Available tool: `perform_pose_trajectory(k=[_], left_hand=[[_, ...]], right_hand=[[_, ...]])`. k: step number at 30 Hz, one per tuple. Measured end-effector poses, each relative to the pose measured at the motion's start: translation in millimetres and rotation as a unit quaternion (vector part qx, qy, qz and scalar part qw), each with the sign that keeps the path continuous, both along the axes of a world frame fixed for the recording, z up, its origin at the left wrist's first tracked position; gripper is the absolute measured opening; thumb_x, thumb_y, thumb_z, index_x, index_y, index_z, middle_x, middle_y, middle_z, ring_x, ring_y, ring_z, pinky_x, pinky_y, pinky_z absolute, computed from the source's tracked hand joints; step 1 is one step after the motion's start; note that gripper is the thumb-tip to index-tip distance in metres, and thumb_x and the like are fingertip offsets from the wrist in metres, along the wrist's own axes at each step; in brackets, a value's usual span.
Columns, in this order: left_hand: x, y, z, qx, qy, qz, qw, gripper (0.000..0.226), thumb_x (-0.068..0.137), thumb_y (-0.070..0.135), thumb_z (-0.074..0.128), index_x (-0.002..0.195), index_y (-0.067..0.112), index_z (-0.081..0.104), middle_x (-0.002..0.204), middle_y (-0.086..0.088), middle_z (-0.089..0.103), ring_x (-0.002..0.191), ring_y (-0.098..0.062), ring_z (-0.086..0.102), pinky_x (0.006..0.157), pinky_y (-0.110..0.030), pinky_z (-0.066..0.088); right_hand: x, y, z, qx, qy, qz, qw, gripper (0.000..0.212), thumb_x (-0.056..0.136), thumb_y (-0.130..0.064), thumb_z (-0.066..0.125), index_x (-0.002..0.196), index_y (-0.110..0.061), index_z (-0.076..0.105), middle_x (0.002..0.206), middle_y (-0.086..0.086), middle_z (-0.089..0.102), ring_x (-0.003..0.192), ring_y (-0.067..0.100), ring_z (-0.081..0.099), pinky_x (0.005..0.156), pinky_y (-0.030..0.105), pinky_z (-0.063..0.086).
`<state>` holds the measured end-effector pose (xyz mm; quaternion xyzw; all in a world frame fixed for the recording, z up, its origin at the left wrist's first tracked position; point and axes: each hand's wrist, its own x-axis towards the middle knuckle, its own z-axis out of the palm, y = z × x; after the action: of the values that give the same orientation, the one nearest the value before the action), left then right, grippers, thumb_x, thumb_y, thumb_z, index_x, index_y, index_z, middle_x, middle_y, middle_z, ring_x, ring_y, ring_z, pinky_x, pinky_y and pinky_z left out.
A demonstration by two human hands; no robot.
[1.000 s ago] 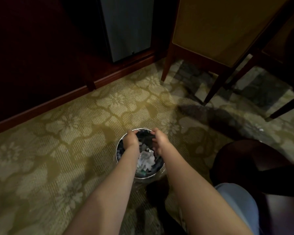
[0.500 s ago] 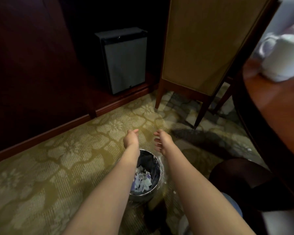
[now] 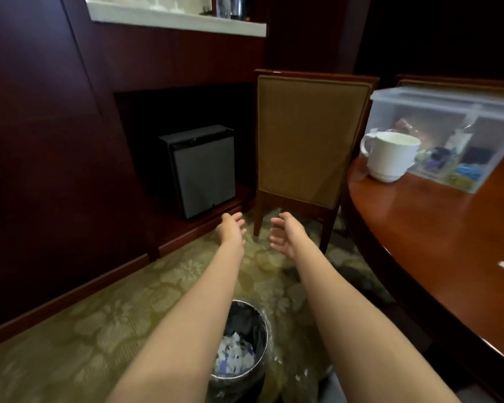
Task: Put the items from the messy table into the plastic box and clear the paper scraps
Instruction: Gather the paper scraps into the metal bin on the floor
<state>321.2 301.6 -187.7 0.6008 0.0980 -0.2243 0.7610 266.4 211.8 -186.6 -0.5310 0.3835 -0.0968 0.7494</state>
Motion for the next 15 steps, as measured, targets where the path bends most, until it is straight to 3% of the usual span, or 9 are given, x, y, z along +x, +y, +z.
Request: perform_pose_trajectory(k=[2, 4, 6, 15], left_hand=[[-6, -2, 20, -0.025, 0.000, -0.008, 1.000, 0.047, 0.099, 0.026, 0.022, 0.123, 0.011, 0.060, 0.132, -0.008, 0.057, 0.118, -0.025, 0.054, 0.098, -0.037, 0.037], [-13, -6, 37, -0.044, -0.001, -0.015, 0.999, 0.047, 0.099, 0.025, 0.022, 0.125, 0.011, 0.058, 0.133, -0.009, 0.056, 0.122, -0.025, 0.053, 0.101, -0.039, 0.037], [-22, -12, 52, -0.063, -0.005, -0.021, 0.998, 0.047, 0.099, 0.024, 0.022, 0.126, 0.010, 0.058, 0.133, -0.010, 0.056, 0.122, -0.026, 0.053, 0.101, -0.040, 0.038], [-71, -49, 103, -0.144, -0.024, -0.088, 0.985, 0.044, 0.099, 0.020, 0.024, 0.127, 0.008, 0.056, 0.131, -0.011, 0.057, 0.121, -0.027, 0.053, 0.099, -0.036, 0.040]], right_hand=[[-8, -6, 17, 0.014, -0.034, -0.015, 0.999, 0.030, 0.098, -0.031, 0.036, 0.111, -0.014, 0.057, 0.095, 0.009, 0.057, 0.083, 0.022, 0.055, 0.076, 0.031, 0.043], [-18, -13, 35, 0.021, -0.062, -0.026, 0.998, 0.039, 0.099, -0.030, 0.035, 0.124, -0.010, 0.055, 0.118, 0.015, 0.058, 0.111, 0.029, 0.055, 0.091, 0.036, 0.043], [-29, -18, 52, 0.023, -0.077, -0.039, 0.996, 0.042, 0.099, -0.030, 0.034, 0.129, -0.007, 0.052, 0.132, 0.016, 0.053, 0.125, 0.032, 0.049, 0.099, 0.038, 0.040], [-91, -51, 113, 0.027, -0.157, -0.087, 0.983, 0.042, 0.100, -0.027, 0.032, 0.133, -0.007, 0.048, 0.137, 0.015, 0.050, 0.127, 0.031, 0.048, 0.101, 0.039, 0.039]])
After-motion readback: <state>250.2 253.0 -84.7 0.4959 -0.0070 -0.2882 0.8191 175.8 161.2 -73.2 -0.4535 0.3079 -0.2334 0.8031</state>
